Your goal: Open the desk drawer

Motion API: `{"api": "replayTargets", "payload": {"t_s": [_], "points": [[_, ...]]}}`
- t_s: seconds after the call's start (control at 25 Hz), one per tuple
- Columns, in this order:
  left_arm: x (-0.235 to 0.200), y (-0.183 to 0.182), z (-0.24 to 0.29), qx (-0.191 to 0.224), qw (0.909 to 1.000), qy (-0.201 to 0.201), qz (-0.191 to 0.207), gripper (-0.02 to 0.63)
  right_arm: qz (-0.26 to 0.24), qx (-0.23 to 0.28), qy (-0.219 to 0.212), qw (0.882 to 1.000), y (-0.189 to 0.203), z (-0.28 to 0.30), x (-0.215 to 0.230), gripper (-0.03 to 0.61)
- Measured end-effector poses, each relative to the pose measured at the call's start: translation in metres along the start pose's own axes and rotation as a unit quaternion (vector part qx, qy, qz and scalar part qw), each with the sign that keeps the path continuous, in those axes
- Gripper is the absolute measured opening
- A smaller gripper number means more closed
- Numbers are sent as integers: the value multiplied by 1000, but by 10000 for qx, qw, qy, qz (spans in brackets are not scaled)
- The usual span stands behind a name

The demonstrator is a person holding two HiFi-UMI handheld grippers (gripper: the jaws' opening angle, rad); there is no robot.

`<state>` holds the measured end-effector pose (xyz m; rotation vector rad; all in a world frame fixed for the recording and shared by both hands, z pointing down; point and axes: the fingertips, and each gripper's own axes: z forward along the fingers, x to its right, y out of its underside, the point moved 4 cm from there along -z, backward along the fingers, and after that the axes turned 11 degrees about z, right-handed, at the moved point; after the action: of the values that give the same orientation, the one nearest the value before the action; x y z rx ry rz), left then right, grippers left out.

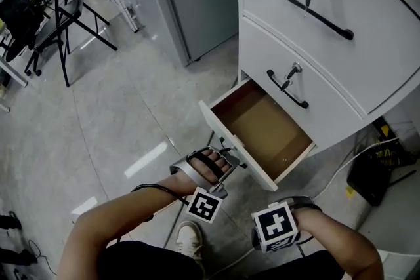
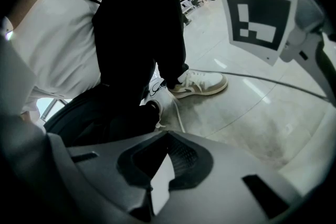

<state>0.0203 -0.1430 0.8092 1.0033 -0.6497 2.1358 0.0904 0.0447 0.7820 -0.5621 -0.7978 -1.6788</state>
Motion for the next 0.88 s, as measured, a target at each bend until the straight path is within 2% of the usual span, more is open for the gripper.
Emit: {"api": "replayTargets", "payload": {"t_s": [0.2,0.44,0.8,0.88], "points": [[5,0,-4,42,10000,40,17,18,-33,0,-10,10000,-2,0,1,15],[15,-7,-20,301,9995,78,35,11,-51,-86,-44,9999,-3,2,2,15],[27,6,-22,128,9996,241,-44,11,-45,-96,-13,9999,-12,-1,3,15],[37,5,-20,220,9987,432,-137,11,-34,-96,12,9999,-13,-1,4,15]]}}
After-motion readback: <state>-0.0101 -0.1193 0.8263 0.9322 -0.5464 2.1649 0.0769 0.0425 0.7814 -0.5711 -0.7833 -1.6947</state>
